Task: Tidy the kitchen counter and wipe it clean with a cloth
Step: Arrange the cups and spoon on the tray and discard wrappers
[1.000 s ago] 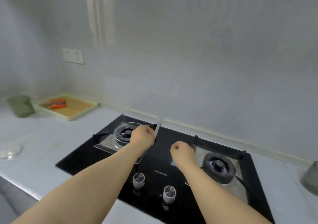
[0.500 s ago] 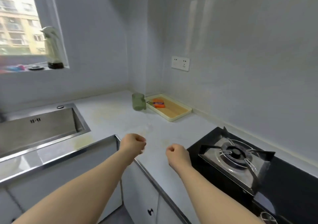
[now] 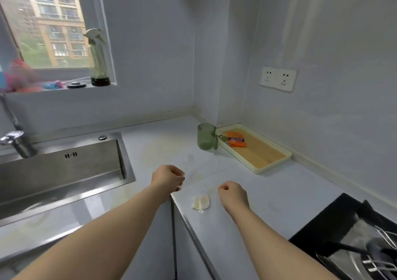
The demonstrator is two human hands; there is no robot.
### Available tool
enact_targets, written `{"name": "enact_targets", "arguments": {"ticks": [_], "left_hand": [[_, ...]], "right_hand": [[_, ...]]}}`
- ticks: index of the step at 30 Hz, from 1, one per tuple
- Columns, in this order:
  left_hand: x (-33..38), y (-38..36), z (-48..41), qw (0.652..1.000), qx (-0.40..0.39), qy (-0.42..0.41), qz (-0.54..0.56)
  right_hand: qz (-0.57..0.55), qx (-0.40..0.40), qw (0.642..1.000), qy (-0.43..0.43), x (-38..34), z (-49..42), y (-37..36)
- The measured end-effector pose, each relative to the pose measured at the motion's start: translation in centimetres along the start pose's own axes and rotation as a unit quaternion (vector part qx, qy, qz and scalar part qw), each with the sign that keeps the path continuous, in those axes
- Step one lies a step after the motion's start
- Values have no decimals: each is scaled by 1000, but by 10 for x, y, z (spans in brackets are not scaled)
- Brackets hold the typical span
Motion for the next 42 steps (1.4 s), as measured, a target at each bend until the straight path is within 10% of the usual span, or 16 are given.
{"name": "enact_targets", "arguments": {"ticks": [24, 42], "left_hand": [[-5, -163, -169, 990, -62, 77, -100], [-36, 165, -153, 983, 111, -8, -147]], "right_hand": [[34, -37, 996, -70, -3, -182, -57], [22, -149, 980, 129, -216, -7, -214]]}}
Point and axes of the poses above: each hand's wrist, its own z-axis away from the middle knuckle, its own y-axis out of the back of the hand, x = y × z, the point moved 3 cm from there along -z, towards the middle knuckle, and after that the axes turned 10 degrees about x, right-handed, at the moved point
